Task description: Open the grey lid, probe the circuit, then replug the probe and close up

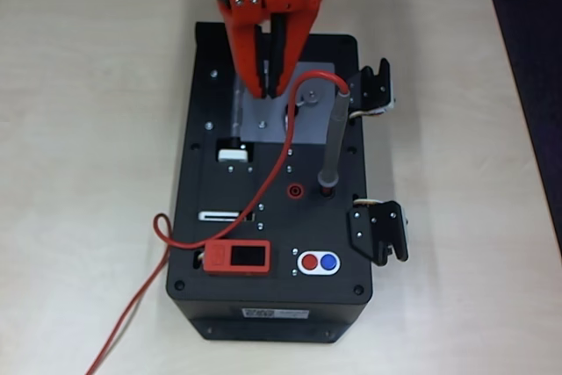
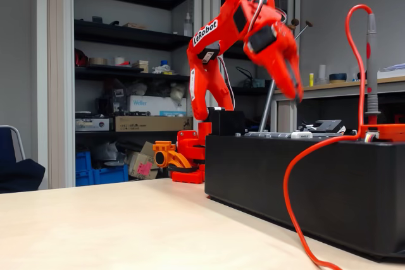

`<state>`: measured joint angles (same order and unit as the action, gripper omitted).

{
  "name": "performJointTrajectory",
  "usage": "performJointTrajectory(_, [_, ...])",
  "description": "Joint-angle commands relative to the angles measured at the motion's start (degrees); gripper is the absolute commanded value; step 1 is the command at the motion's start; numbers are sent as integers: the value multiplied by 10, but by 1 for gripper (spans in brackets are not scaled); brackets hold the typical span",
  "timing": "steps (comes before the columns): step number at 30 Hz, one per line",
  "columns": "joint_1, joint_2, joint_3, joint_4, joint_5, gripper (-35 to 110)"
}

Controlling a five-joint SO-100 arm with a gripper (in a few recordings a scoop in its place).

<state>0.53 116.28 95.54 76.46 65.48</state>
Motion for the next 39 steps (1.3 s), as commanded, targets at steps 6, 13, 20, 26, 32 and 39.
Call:
performJointTrajectory(6, [-62,155,24,-78,171,0])
performJointTrajectory(13, [-95,359,225,-212,368,0])
performJointTrajectory(20, [-104,575,434,-388,542,0])
performJointTrajectory(26, [-74,692,550,-537,677,0])
performJointTrajectory(32, [-55,744,615,-650,795,0])
performJointTrajectory(39, [-29,742,655,-895,844,0])
